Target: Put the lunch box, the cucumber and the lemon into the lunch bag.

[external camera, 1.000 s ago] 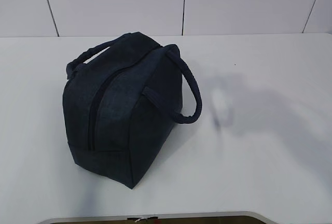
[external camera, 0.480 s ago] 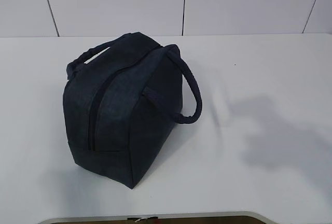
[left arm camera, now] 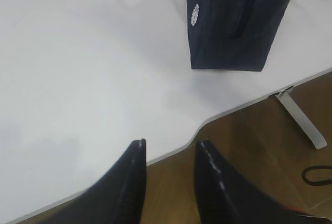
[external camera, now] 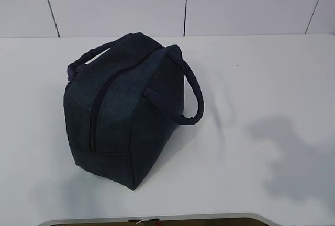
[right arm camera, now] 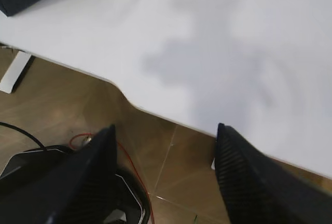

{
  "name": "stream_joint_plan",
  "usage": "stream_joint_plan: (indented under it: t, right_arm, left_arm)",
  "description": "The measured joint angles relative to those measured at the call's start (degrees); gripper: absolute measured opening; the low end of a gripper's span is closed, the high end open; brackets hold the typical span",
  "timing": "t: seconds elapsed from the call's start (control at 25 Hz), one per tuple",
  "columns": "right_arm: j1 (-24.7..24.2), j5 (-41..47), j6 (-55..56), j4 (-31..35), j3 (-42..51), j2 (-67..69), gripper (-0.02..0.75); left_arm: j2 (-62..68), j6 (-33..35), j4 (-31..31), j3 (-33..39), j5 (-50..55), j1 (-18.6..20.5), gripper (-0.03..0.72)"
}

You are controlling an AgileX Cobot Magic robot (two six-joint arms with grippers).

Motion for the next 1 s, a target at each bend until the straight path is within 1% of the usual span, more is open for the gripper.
stream_joint_plan:
  t: [0.2,0.44,0.8,1.0]
  right_arm:
    - [0.00,0.00,-0.11,0.00,4.45,-3.58,0.478]
    - [0.00,-1.19,-0.11,0.00,7.53,-9.37,0.479]
    - [0.00,-1.94,-0.21,0.00,7.75,-21.40,0.478]
    - [0.00,-5.35,-0.31,-0.50,10.93,-26.21,0.478]
  left_arm:
    - [-2.18,0.00,0.00,0.82,-0.38,0.00,0.222]
    - [-5.51,0.00,0.00,7.74,-0.59,0.00,0.222]
    - [-5.60,0.00,0.00,8.71,-2.71,0.00,0.222]
    - [-5.60,0.00,-0.24,9.16,-4.72,0.00,0.222]
